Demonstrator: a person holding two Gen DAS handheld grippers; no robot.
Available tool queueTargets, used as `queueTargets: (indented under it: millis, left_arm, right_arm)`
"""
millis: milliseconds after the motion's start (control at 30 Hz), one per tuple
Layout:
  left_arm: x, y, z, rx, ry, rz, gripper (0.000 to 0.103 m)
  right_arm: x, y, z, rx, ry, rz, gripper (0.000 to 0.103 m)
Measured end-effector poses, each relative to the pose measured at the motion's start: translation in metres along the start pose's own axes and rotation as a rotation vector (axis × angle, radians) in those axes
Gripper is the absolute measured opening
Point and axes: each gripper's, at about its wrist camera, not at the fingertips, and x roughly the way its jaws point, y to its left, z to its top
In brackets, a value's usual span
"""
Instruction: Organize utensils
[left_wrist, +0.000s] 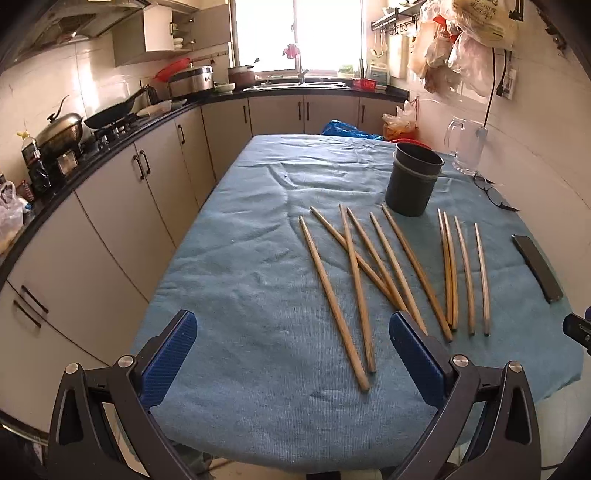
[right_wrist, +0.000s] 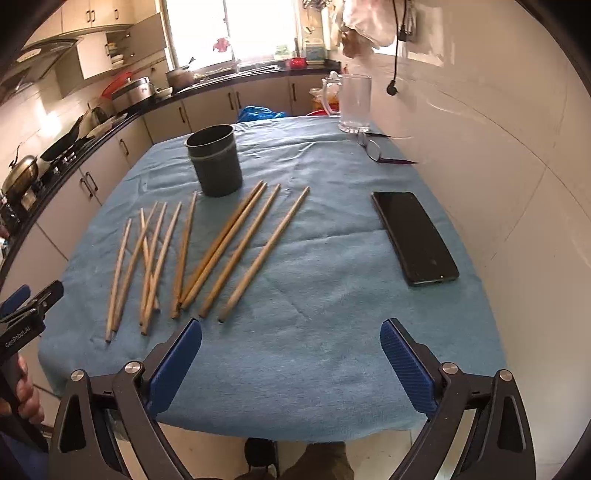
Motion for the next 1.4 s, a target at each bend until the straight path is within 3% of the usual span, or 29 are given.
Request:
queueTargets:
  millis: [1400]
  left_arm:
    - [0.003, 0.011, 0.015, -0.033, -0.026, 0.007, 0.103]
  right_arm:
    - [0.004, 0.025, 0.022, -0.046, -0.021, 0.077, 0.099]
